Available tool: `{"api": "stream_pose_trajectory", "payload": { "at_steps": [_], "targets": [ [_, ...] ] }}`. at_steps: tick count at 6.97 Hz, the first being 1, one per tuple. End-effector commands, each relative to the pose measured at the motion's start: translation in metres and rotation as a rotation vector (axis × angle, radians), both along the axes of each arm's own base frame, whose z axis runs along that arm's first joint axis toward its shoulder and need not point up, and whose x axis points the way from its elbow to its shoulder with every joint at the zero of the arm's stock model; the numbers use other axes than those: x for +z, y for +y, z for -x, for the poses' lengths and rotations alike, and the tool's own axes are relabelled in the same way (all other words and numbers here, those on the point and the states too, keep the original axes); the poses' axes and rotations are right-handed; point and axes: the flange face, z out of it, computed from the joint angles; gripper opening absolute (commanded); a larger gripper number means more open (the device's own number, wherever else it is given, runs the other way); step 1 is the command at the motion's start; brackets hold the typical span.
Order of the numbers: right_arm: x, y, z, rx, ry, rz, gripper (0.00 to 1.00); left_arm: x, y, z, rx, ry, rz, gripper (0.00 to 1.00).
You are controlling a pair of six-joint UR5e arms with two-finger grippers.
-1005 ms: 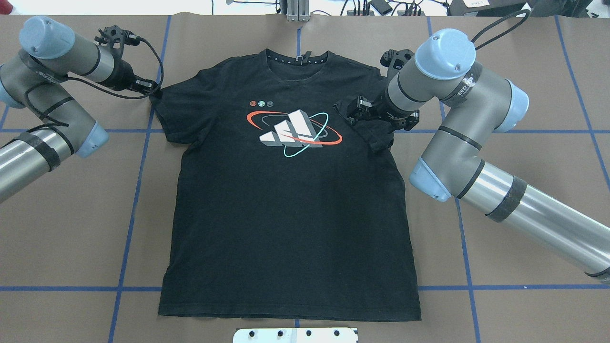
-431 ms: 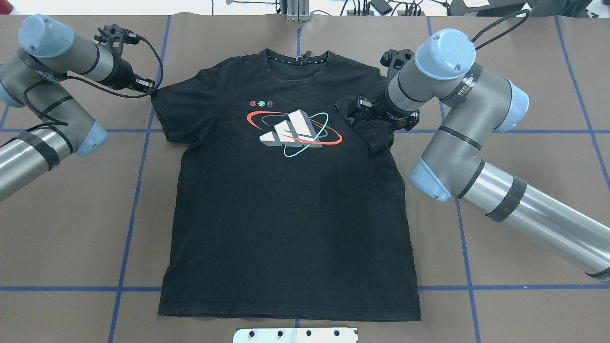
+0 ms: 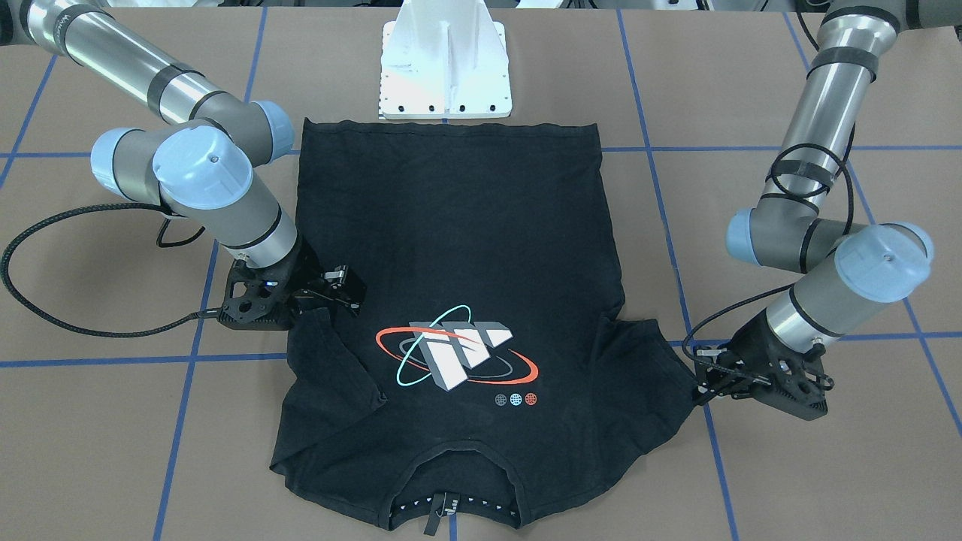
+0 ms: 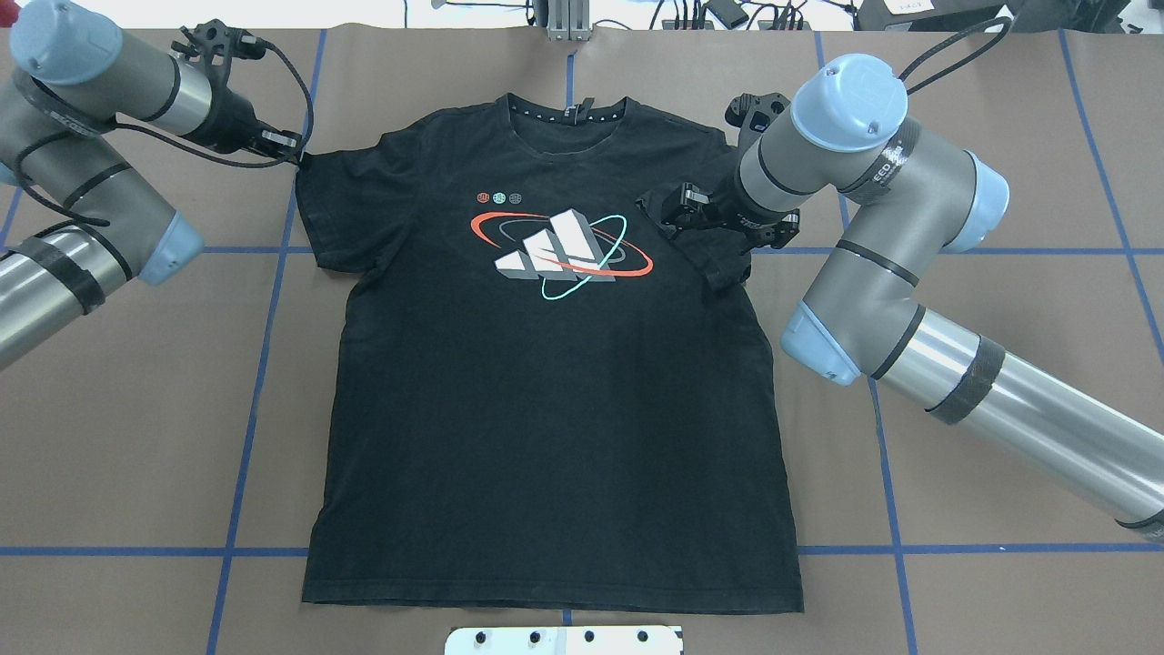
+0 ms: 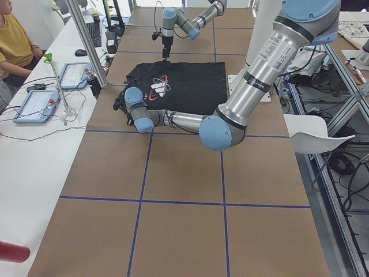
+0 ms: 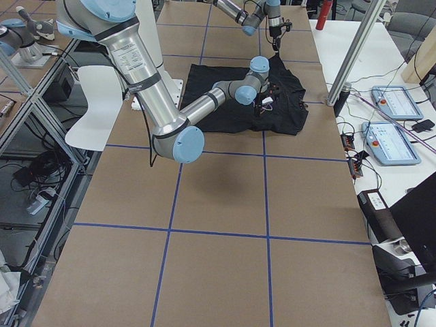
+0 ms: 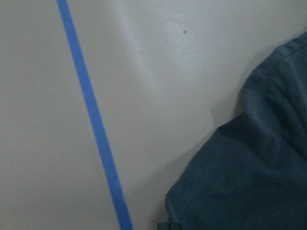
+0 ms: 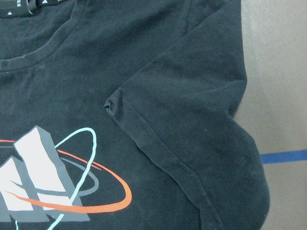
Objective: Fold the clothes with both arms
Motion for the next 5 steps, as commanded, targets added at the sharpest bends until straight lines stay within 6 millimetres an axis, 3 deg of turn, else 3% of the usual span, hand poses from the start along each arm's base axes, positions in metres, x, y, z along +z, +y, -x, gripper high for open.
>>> {"api": "stream_pose_trajectory", "payload": {
  "at_steps": [1, 3, 5],
  "targets": [
    [-0.001, 0.0, 0.0, -0.001, -0.002, 0.0, 1.0, -0.035, 0.022, 0.014, -0.026, 0.098, 0.077, 0.0],
    [-0.005, 0.001, -0.002, -0.003, -0.01, -0.003, 1.0, -0.083, 0.027, 0.005, -0.124, 0.185, 0.203, 0.0],
    [-0.005, 0.002, -0.001, -0.005, -0.01, -0.003, 1.0, -0.114, 0.03, -0.047, -0.177, 0.181, 0.244, 0.0]
  ]
}}
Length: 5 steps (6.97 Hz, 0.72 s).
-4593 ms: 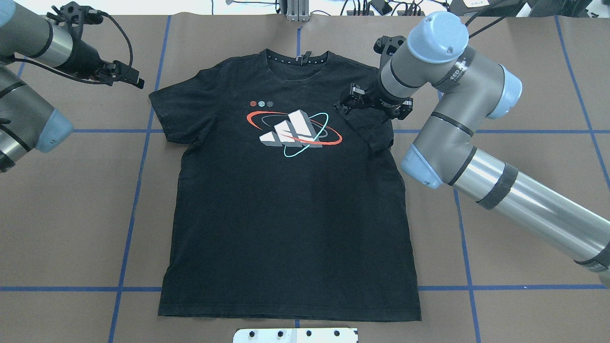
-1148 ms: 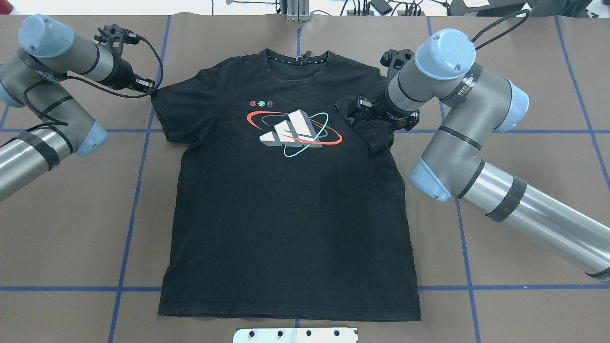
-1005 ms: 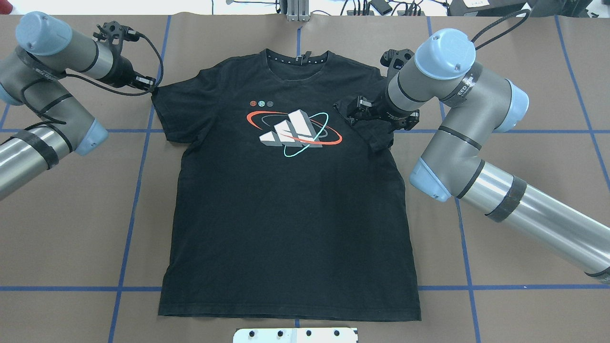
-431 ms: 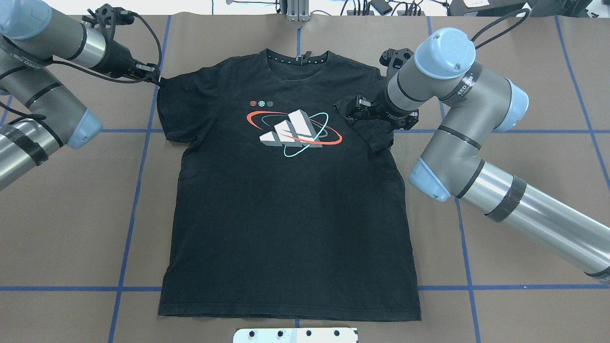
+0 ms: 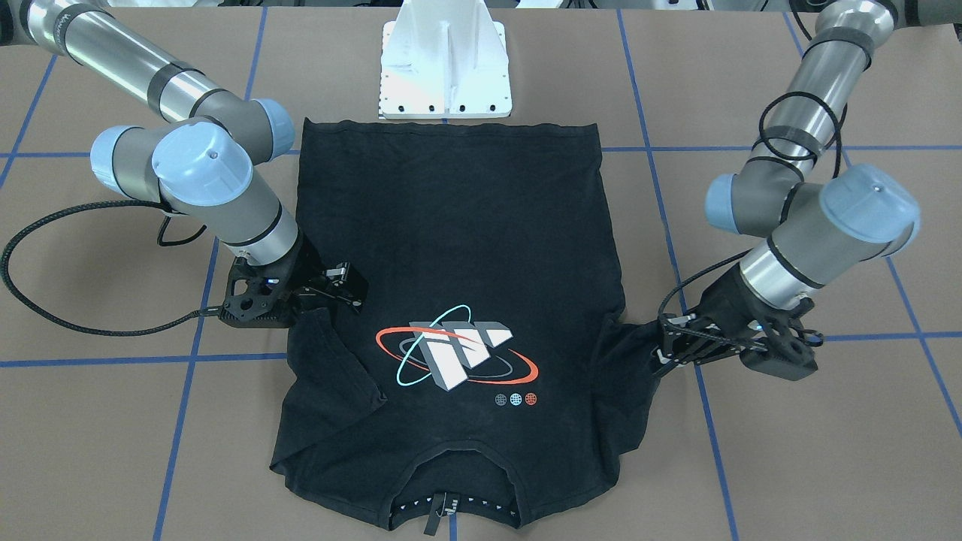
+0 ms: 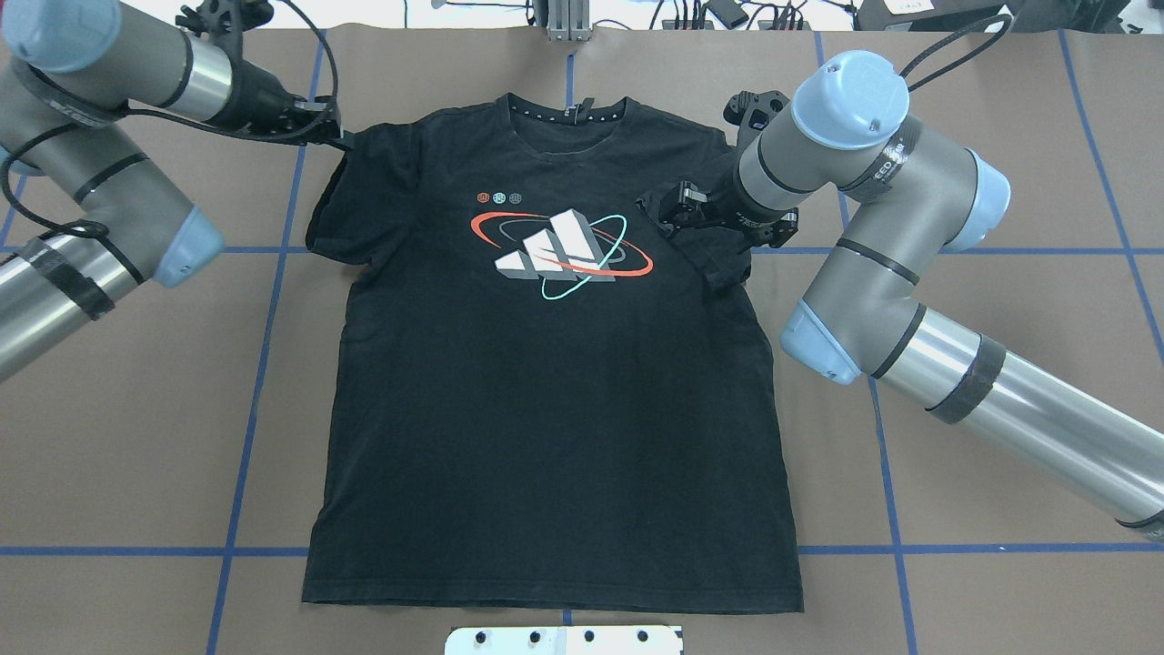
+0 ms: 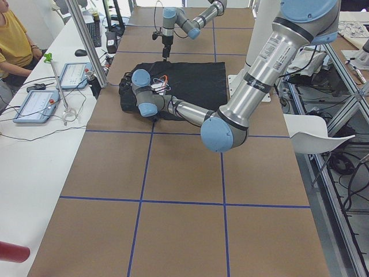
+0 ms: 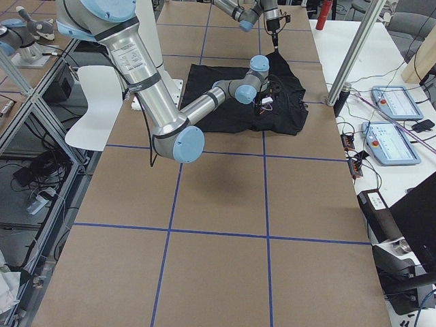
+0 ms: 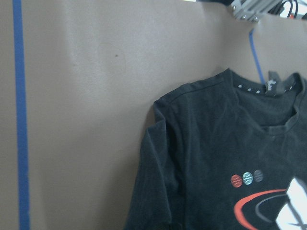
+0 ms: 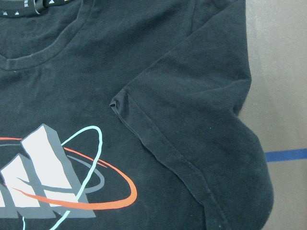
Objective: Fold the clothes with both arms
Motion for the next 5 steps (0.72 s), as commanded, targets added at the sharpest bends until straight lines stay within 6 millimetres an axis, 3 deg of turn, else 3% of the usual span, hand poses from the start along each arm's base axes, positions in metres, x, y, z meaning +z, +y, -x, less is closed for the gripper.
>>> {"api": "stream_pose_trajectory", "payload": {
  "at_steps": [1, 3, 5],
  "targets": [
    [-0.003, 0.001, -0.002, 0.0, -0.003, -0.003, 1.0, -0.027, -0.003, -0.048, -0.071, -0.032, 0.045, 0.0],
    [-0.003, 0.001, -0.002, 0.0, -0.004, -0.003, 1.0, -0.054, -0.012, -0.077, -0.149, -0.007, 0.105, 0.0],
    [-0.001, 0.002, -0.001, -0.001, 0.0, 0.0, 1.0, -0.063, -0.001, -0.118, -0.197, -0.014, 0.137, 0.0]
  ]
}}
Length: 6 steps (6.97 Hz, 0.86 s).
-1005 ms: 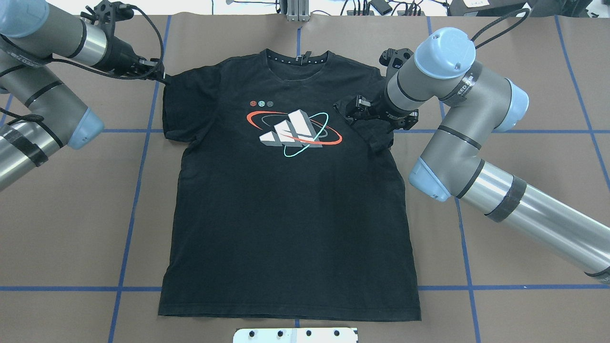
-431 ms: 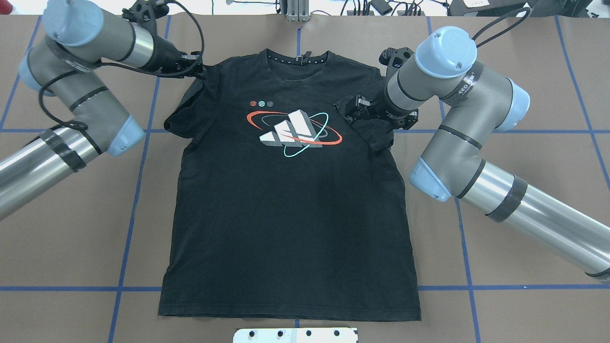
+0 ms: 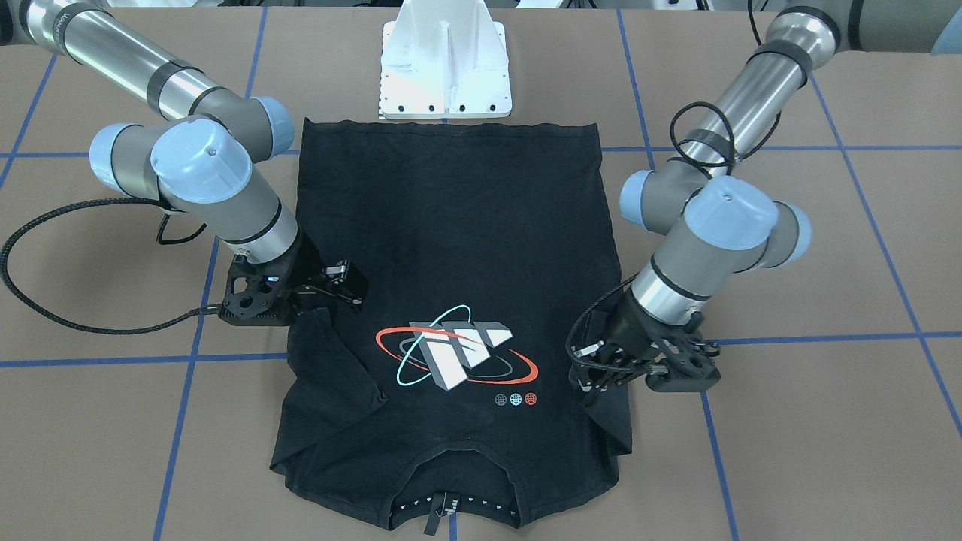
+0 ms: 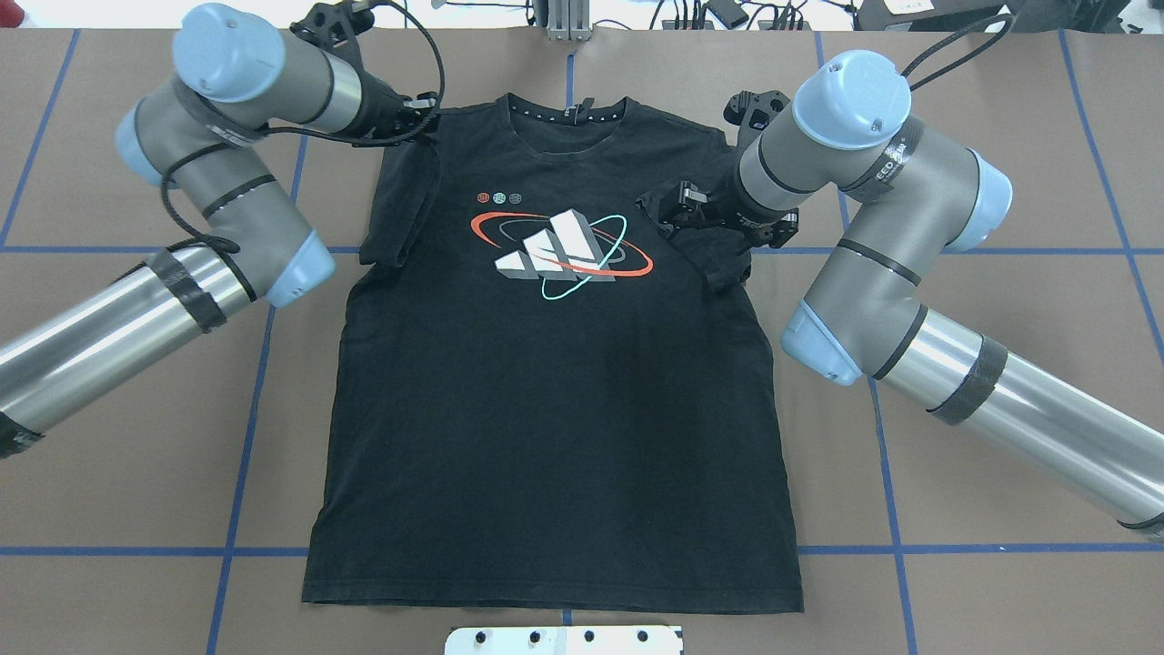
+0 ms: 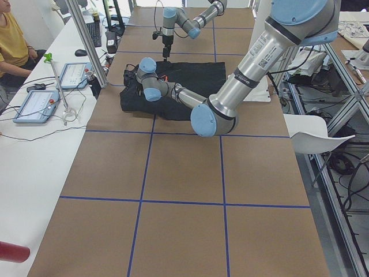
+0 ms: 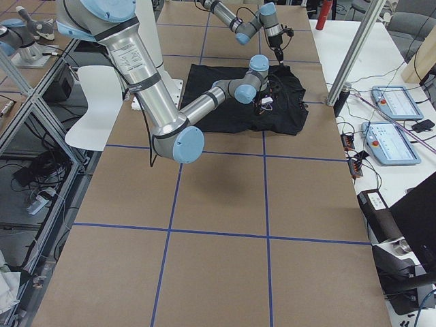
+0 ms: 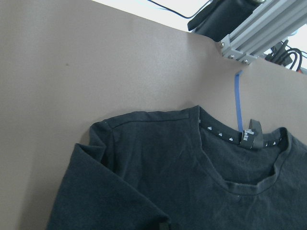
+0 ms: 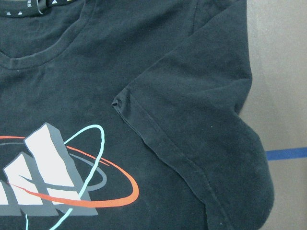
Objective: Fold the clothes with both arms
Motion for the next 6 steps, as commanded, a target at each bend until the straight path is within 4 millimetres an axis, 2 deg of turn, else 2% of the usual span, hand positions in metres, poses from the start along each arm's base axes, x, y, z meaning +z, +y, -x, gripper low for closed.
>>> {"api": "stream_pose_trajectory", "payload": {
  "at_steps": [1, 2, 3, 4, 5, 6],
  "targets": [
    [0.001, 0.0, -0.001, 0.0, 0.001, 0.001, 1.0, -0.012, 0.017, -0.041, -0.047, 0.014, 0.036, 0.0],
    [0.004, 0.0, -0.001, 0.0, 0.004, 0.005, 1.0, -0.011, 0.027, -0.062, -0.091, 0.008, 0.049, 0.0],
    [0.004, 0.0, -0.001, 0.0, 0.004, 0.005, 1.0, -0.009, 0.024, -0.067, -0.099, 0.0, 0.055, 0.0],
    [0.004, 0.001, -0.001, -0.001, 0.003, 0.005, 1.0, -0.008, 0.022, -0.065, -0.106, -0.004, 0.057, 0.06],
    [0.003, 0.001, -0.002, -0.002, 0.002, 0.005, 1.0, -0.008, 0.01, -0.053, -0.128, -0.005, 0.06, 0.95],
    [-0.003, 0.008, -0.012, 0.01, -0.013, 0.007, 1.0, -0.024, 0.003, -0.041, -0.135, 0.014, 0.047, 1.0]
  ]
}}
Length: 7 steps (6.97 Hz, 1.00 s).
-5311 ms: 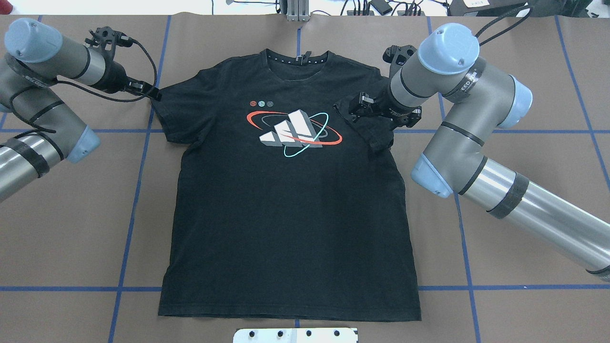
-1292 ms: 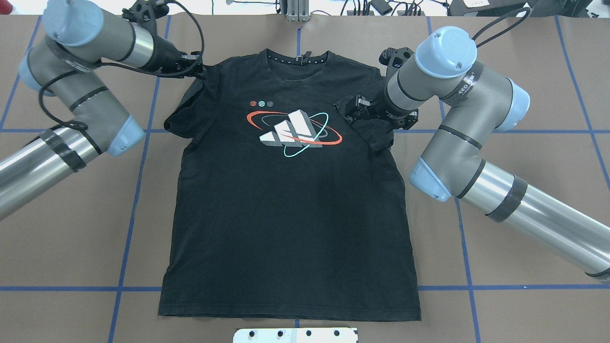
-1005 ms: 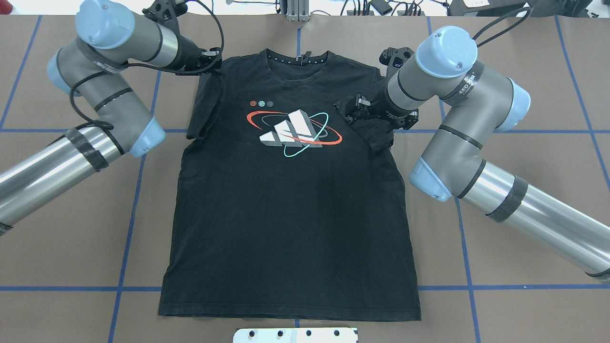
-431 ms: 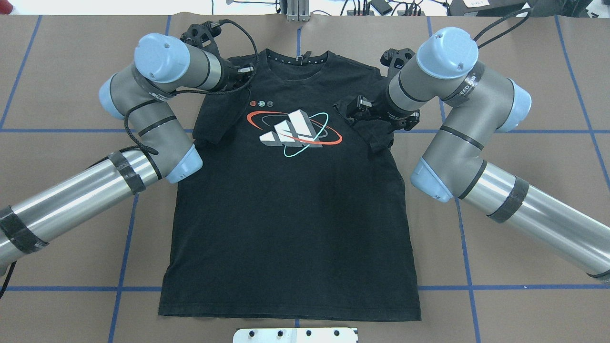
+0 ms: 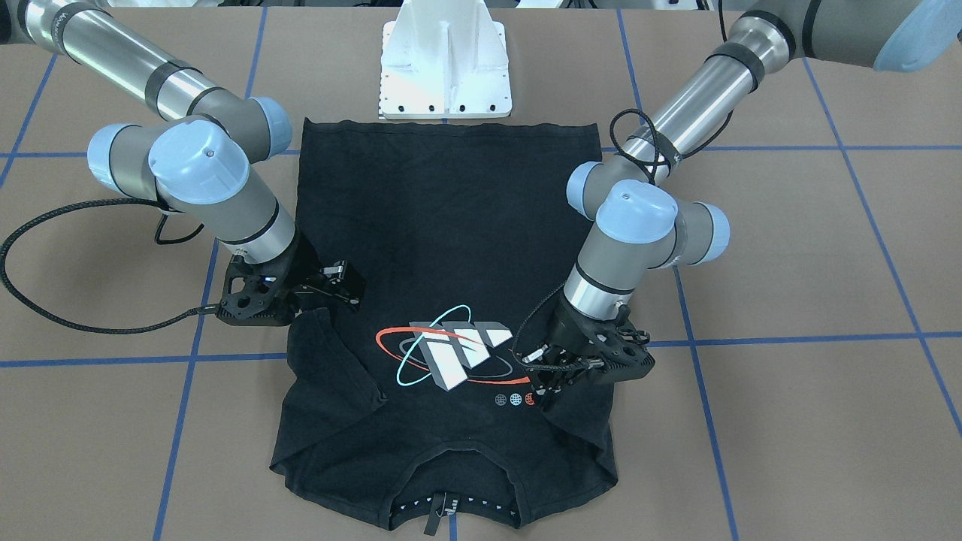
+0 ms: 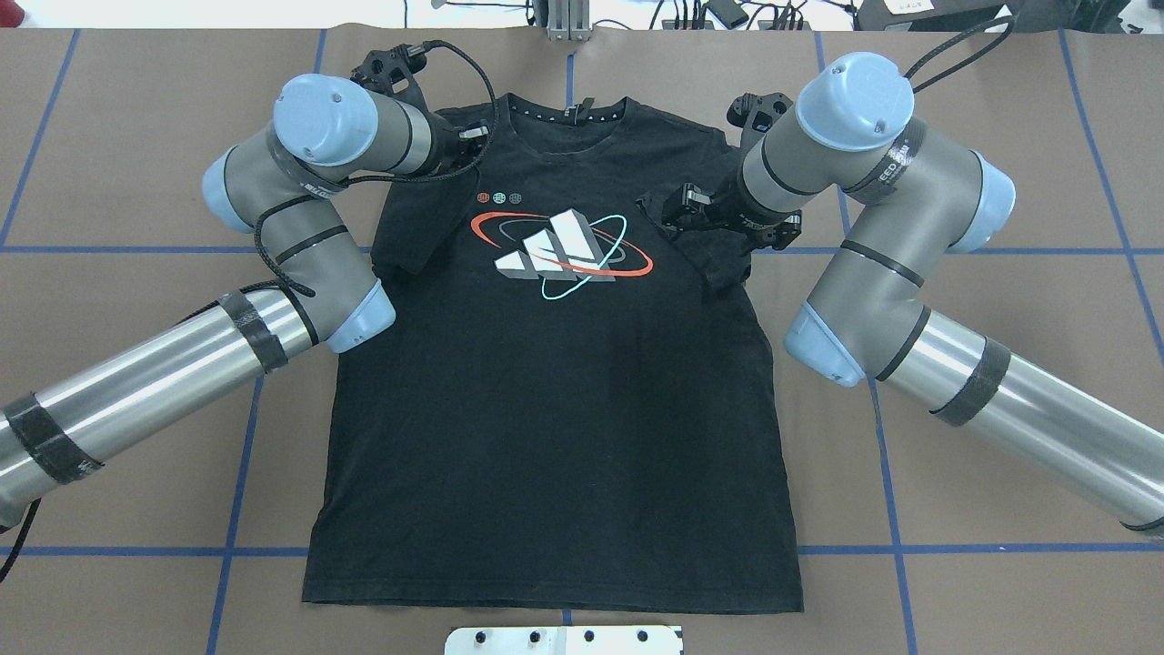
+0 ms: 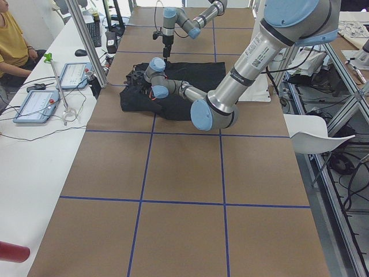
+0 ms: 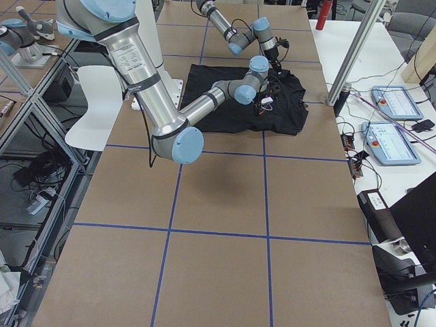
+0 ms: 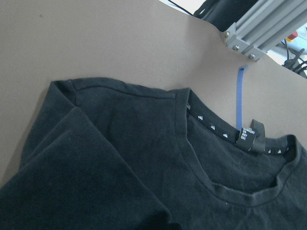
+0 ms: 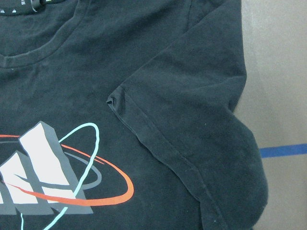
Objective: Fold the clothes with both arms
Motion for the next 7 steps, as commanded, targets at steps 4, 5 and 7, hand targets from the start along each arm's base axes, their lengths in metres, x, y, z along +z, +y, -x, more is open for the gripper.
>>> {"api": "stream_pose_trajectory", "payload": {
  "at_steps": [4, 5, 7],
  "targets": [
    [0.017, 0.092, -0.018, 0.247, -0.042, 0.217, 1.0, -0.001, 0.08, 0.084, 0.121, 0.129, -0.055, 1.0],
    [0.03, 0.139, -0.014, 0.342, -0.038, 0.264, 1.0, 0.002, 0.106, 0.106, 0.144, 0.15, -0.07, 1.0],
    [0.056, 0.226, -0.004, 0.415, -0.03, 0.425, 0.99, -0.004, 0.126, 0.121, 0.15, 0.171, -0.093, 1.0]
  ]
}}
